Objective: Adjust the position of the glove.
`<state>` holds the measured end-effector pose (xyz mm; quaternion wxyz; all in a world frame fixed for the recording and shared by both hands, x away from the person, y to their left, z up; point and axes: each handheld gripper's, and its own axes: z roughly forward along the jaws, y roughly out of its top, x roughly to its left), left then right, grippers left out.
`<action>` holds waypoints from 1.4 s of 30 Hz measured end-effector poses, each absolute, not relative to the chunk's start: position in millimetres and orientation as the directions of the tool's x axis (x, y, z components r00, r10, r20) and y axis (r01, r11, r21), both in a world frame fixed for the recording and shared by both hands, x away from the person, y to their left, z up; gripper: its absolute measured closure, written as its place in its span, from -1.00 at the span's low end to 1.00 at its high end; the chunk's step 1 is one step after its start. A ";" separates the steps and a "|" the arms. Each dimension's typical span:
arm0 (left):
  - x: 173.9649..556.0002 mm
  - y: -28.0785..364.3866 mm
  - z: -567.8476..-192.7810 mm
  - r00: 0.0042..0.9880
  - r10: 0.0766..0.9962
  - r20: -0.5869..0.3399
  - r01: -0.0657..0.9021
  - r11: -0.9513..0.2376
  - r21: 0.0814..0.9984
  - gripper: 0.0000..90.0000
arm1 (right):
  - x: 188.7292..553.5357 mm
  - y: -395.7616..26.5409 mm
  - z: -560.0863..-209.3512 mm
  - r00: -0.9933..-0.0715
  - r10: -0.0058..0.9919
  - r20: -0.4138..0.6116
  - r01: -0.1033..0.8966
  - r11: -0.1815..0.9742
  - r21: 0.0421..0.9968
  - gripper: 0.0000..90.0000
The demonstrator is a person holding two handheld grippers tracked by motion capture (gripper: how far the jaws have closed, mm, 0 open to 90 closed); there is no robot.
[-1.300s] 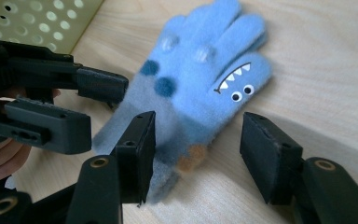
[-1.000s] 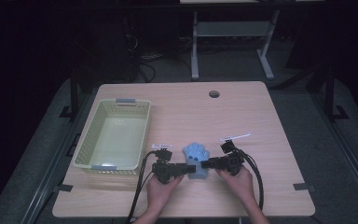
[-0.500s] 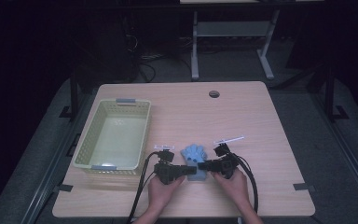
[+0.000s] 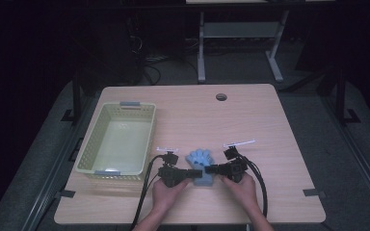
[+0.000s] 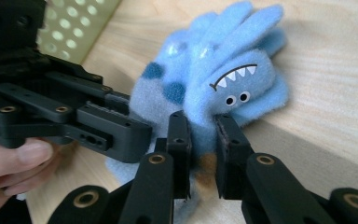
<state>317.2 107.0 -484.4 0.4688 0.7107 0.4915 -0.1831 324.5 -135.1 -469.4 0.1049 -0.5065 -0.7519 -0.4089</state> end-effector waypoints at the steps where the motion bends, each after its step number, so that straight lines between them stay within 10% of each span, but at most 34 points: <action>1: 317.8 107.3 -484.5 0.448 0.522 -0.726 0.872 -0.075 0.484 0.62 | 324.2 -135.2 -468.5 -0.462 0.673 0.578 0.849 0.147 0.507 0.75; 42: 326.3 121.5 -428.3 0.552 0.451 -0.702 0.814 -0.109 0.570 0.62 | 319.1 -133.6 -412.1 -0.535 0.640 0.552 0.784 0.131 0.607 0.76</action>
